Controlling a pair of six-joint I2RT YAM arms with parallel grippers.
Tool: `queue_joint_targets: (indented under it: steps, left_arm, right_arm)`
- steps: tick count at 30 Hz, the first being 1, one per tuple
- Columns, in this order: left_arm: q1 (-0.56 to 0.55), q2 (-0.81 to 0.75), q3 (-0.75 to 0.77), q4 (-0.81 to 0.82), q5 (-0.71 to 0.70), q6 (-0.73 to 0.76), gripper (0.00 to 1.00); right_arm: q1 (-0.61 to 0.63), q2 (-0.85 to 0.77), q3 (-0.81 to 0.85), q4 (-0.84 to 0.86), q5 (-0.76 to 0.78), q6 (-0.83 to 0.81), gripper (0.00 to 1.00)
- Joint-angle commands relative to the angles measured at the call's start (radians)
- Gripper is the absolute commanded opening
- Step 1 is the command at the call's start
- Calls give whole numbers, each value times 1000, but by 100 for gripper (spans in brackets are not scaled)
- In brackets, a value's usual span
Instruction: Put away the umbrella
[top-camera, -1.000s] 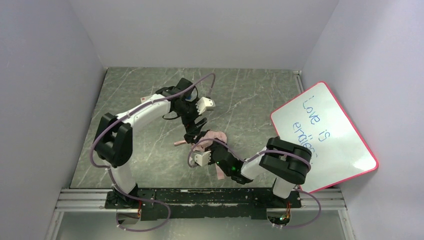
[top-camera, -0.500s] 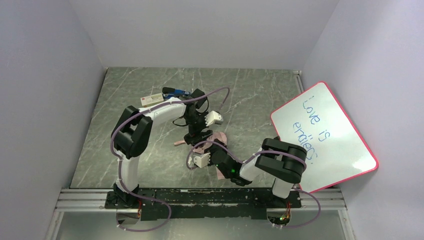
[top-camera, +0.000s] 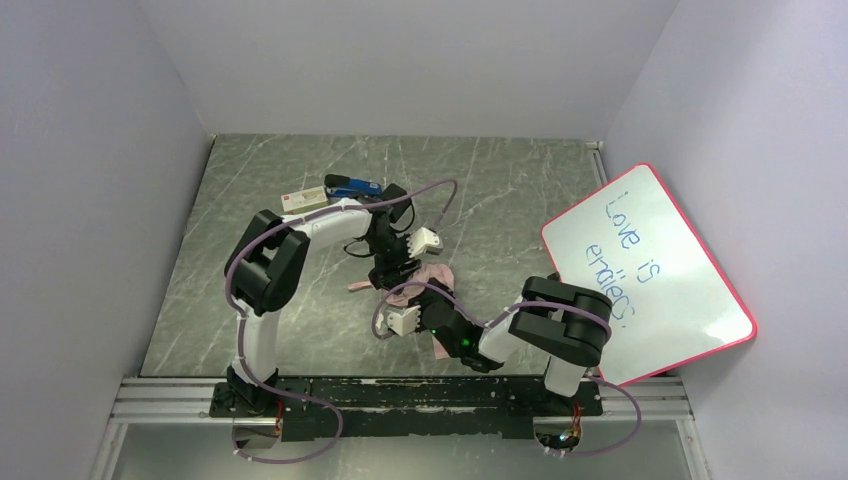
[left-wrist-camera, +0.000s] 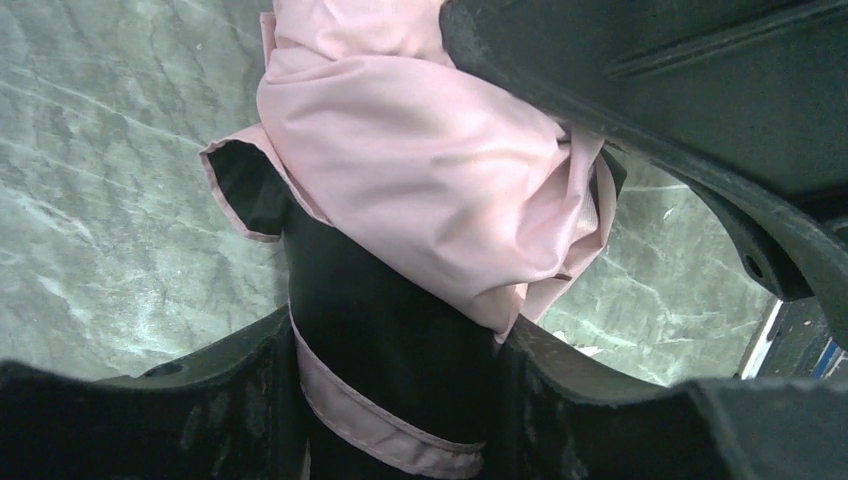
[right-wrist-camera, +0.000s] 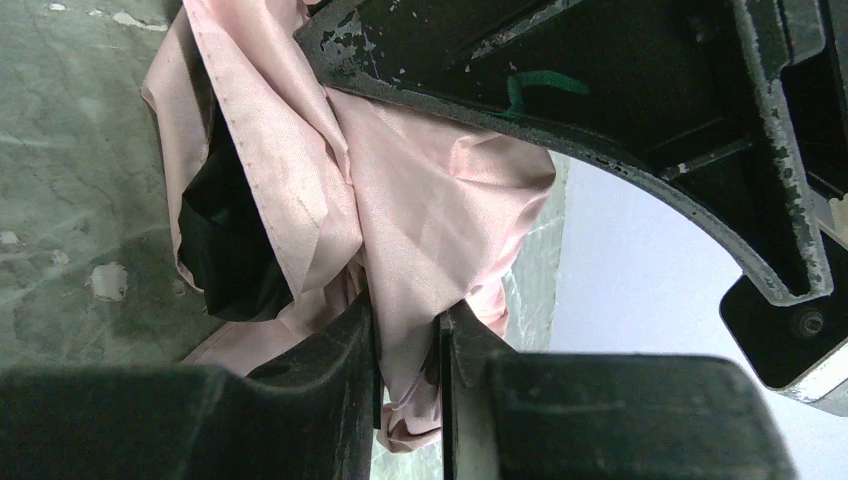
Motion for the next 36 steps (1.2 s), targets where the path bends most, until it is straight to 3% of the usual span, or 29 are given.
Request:
queue_joint_targets:
  steps: [1,4,6,8,11,15,20,28,32,36]
  left_arm:
    - [-2,22,-23,10,62,-38,51]
    - [-3,29,-27,21,70,-56,38]
    - [-4,32,-30,25,71,-64,17]
    - [-4,29,-37,34,67,-71,5]
    - [-6,13,-58,76,17,-98,5]
    - [-6,-1,-80,115,-43,-113,5]
    - [-9,-10,-104,144,-83,-121,5]
    - [-32,-40,-139,217,-214,-145,5]
    - [-44,-57,-161,268,-282,-162,5]
    - [-69,-75,-179,315,-351,-181,5]
  right_arm:
    - [-6,64,-60,-265,-17,66,9]
    - [-5,60,-56,-268,-20,69,9]
    - [-5,54,-53,-274,-25,74,9]
    - [-3,43,-53,-278,-36,83,9]
    - [-1,10,-48,-295,-47,109,13]
    - [-2,-107,-36,-343,-89,184,31]
    - [0,-259,-49,-396,-112,209,44]
    - [23,-616,-73,-508,-132,336,48]
    - [29,-895,-76,-508,-111,474,48]
    - [28,-1065,-53,-540,-47,637,48]
